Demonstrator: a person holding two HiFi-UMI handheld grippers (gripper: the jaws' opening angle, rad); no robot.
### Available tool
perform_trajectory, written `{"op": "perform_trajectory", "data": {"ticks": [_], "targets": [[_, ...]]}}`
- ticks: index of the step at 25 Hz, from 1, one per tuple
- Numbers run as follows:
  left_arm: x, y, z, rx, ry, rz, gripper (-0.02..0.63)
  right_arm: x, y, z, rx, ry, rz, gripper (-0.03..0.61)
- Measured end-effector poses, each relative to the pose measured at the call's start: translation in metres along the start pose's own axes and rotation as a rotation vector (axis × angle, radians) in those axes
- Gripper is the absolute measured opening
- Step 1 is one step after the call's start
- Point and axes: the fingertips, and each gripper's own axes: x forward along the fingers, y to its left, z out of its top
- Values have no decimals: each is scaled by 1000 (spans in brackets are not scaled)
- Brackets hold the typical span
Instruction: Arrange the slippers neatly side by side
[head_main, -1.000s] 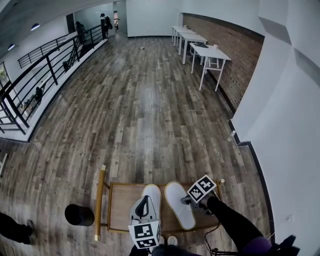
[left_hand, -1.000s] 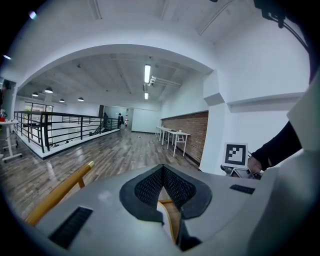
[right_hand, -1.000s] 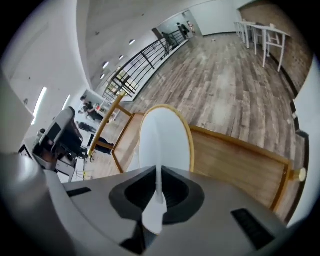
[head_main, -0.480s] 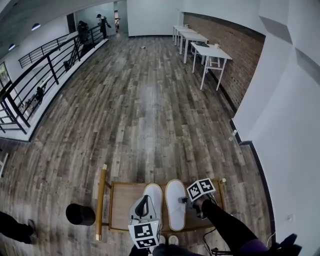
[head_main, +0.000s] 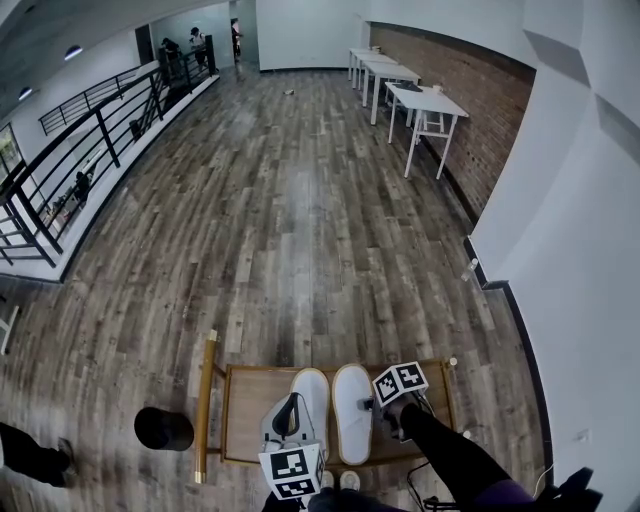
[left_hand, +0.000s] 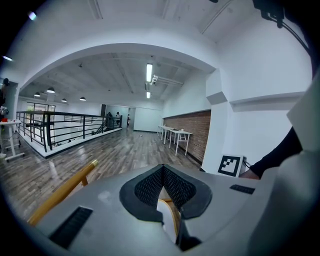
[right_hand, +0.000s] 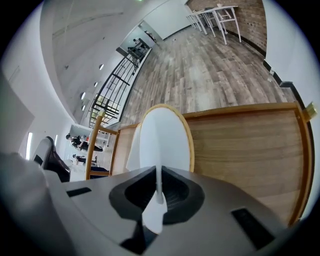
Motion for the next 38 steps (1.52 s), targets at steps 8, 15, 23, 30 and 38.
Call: {"op": "perform_trajectory", "data": {"ticks": [8,15,23,30,38], "targets": [[7,4,-1,-1,10,6,0,11,-9,2,29,6,-26,18],[10,6,-6,-4,21,7,0,21,-14,2,31,25,-46,18],[13,6,-6,-3,32,4,0,26,-19,1,41,37,-63,18],[16,10,-8,-6,36,10,0,32,-20,1,33,44,-76,18],[18,10,-6,-6,39,11,0,34,-21,1,17,45,-98,18]]}}
